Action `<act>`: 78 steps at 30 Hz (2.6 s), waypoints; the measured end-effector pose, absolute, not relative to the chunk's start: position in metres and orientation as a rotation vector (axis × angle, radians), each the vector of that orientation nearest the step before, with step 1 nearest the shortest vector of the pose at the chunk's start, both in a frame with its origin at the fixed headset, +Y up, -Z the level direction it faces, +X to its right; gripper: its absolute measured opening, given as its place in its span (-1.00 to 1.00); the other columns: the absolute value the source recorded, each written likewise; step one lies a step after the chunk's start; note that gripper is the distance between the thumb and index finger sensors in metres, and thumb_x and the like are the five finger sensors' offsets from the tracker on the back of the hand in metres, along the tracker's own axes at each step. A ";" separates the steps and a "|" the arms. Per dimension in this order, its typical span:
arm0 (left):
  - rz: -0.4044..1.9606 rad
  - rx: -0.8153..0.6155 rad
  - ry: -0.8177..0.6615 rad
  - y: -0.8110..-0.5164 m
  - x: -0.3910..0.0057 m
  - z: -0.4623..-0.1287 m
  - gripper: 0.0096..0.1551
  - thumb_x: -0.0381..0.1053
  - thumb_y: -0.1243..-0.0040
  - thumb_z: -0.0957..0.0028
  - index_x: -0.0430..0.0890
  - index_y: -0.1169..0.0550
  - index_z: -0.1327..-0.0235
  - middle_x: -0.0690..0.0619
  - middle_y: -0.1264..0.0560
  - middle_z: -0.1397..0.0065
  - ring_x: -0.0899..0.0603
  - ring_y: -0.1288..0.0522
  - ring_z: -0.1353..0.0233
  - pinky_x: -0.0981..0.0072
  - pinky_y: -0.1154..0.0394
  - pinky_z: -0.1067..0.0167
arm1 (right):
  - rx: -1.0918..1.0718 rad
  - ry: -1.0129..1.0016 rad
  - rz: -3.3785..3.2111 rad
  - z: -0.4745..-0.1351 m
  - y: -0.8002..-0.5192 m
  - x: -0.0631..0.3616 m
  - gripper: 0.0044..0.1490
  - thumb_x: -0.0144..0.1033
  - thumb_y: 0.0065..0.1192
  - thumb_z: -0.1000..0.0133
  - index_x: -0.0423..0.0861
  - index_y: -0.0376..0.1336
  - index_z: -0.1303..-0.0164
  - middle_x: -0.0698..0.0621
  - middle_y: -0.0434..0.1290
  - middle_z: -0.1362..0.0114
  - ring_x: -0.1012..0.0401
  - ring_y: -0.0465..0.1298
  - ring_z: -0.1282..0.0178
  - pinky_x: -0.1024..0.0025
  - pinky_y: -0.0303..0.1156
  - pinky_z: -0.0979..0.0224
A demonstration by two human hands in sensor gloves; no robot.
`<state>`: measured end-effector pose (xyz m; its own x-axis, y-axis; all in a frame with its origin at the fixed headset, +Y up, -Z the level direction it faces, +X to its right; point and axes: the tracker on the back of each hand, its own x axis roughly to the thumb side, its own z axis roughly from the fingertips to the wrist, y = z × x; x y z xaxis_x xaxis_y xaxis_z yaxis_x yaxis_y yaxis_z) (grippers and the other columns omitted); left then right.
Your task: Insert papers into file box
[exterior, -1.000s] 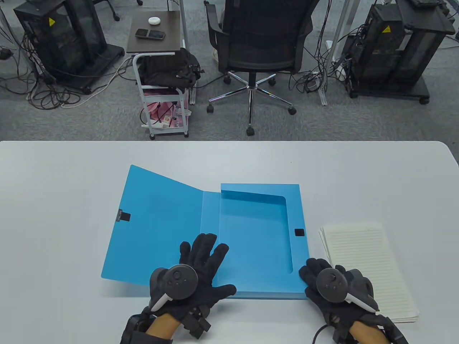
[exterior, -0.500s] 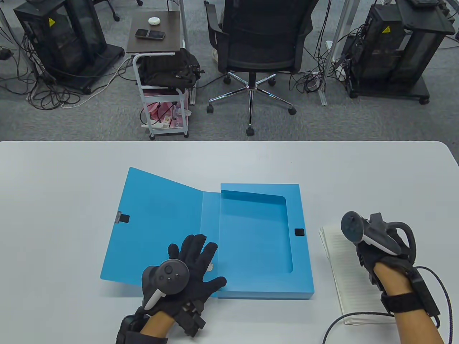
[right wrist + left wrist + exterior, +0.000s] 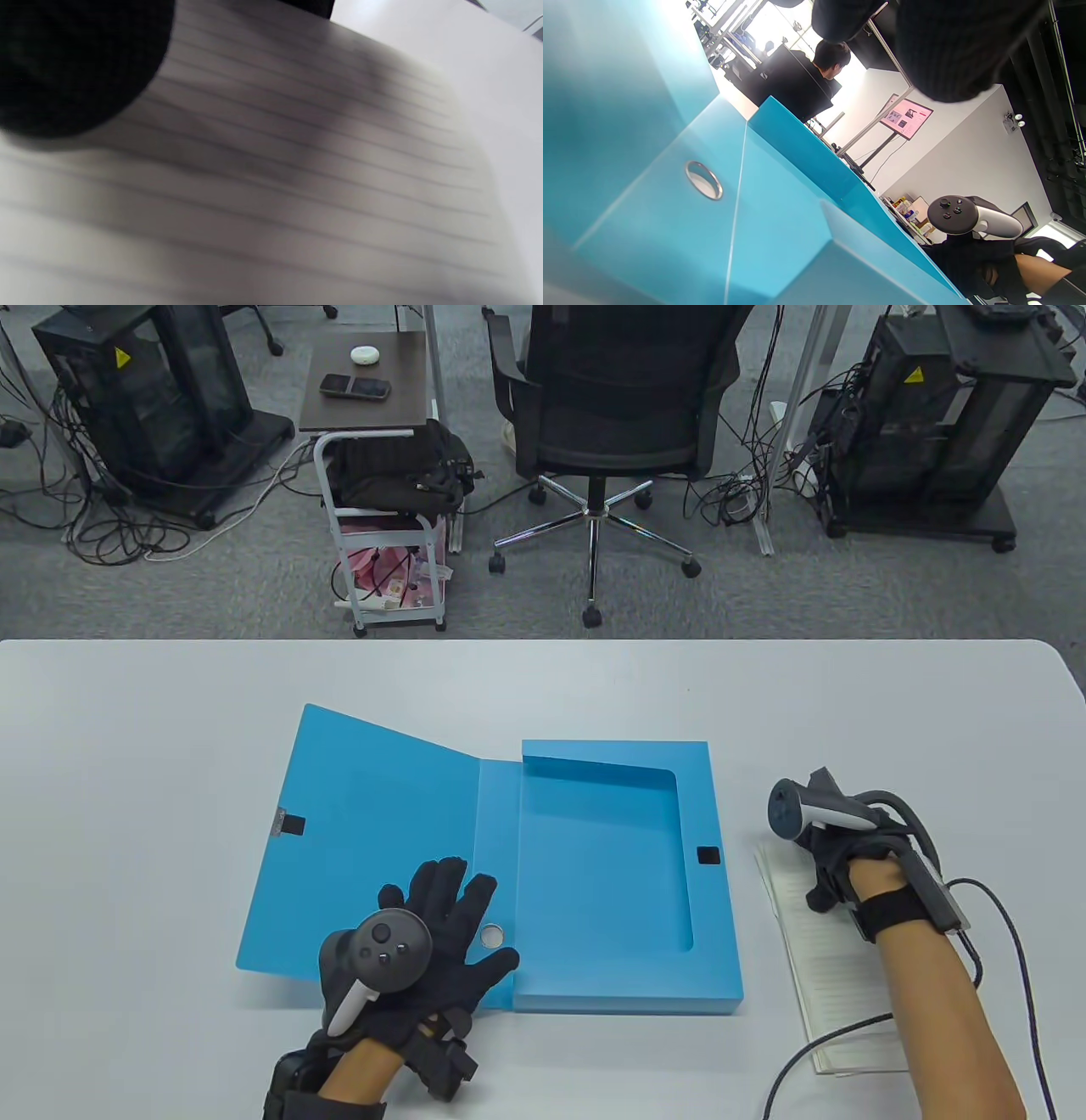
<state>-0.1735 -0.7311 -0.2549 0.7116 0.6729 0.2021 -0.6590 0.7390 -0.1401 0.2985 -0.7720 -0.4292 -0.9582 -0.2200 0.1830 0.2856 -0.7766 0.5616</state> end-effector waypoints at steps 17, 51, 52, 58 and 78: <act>0.750 -0.037 -0.174 -0.732 -0.179 -0.258 0.10 0.43 -0.18 0.22 0.18 -0.02 -0.57 -0.04 0.26 -0.69 -0.28 0.32 -0.69 -0.34 0.52 -0.40 | -0.310 -0.750 -2.848 -0.429 -0.770 0.313 -0.06 0.17 0.38 0.59 0.18 0.09 0.00 0.06 0.35 -0.29 -0.03 0.32 -0.36 -0.44 -0.15 -0.53; 1.546 -0.001 -0.740 -0.713 -0.185 -0.242 0.38 0.57 -0.35 0.57 0.11 -0.11 -0.57 -0.09 -0.25 -0.61 -0.33 -0.52 -0.46 -0.48 -0.23 -0.42 | -0.977 0.723 -2.714 -0.192 -0.471 -0.025 -0.05 0.16 0.45 0.53 0.09 0.10 0.00 0.09 0.48 0.06 0.16 0.55 0.22 -0.19 0.30 -0.41; 1.588 -0.034 -0.773 -0.715 -0.186 -0.243 0.20 0.49 -0.39 0.48 0.10 -0.27 -0.48 -0.11 -0.41 -0.49 -0.30 -0.64 -0.30 -0.40 -0.38 -0.33 | -0.996 0.736 -2.718 -0.195 -0.473 -0.033 -0.05 0.18 0.44 0.54 0.09 0.10 0.00 0.11 0.48 0.06 0.18 0.56 0.23 -0.18 0.31 -0.40; 1.803 -0.045 -0.564 -0.723 -0.205 -0.256 -0.30 0.07 -0.42 0.17 -0.11 -0.52 -0.26 -0.24 -0.69 -0.01 -0.33 -0.83 0.23 0.03 -0.77 0.38 | -0.840 0.641 -2.757 -0.238 -0.494 -0.035 0.10 0.21 0.22 0.29 0.00 -0.19 -0.30 -0.05 0.15 -0.45 -0.02 0.34 -0.33 -0.36 0.03 -0.53; 1.564 -0.276 0.283 -0.773 -0.307 -0.300 -0.27 0.03 -0.42 0.13 -0.17 -0.46 -0.31 -0.26 -0.68 -0.02 -0.33 -0.84 0.33 0.09 -0.77 0.53 | -0.435 -0.267 -3.252 -0.242 -0.745 0.193 -0.17 0.11 0.00 0.08 0.05 -0.04 -0.39 0.01 -0.05 -0.65 -0.10 -0.04 -0.63 -0.45 -0.42 -0.44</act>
<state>-0.3067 -0.7735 -0.3003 -0.0117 0.9375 -0.3479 -0.9999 -0.0103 0.0061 0.1927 -0.7451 -0.2419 -0.9540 0.1690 0.2478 -0.1264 -0.9757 0.1789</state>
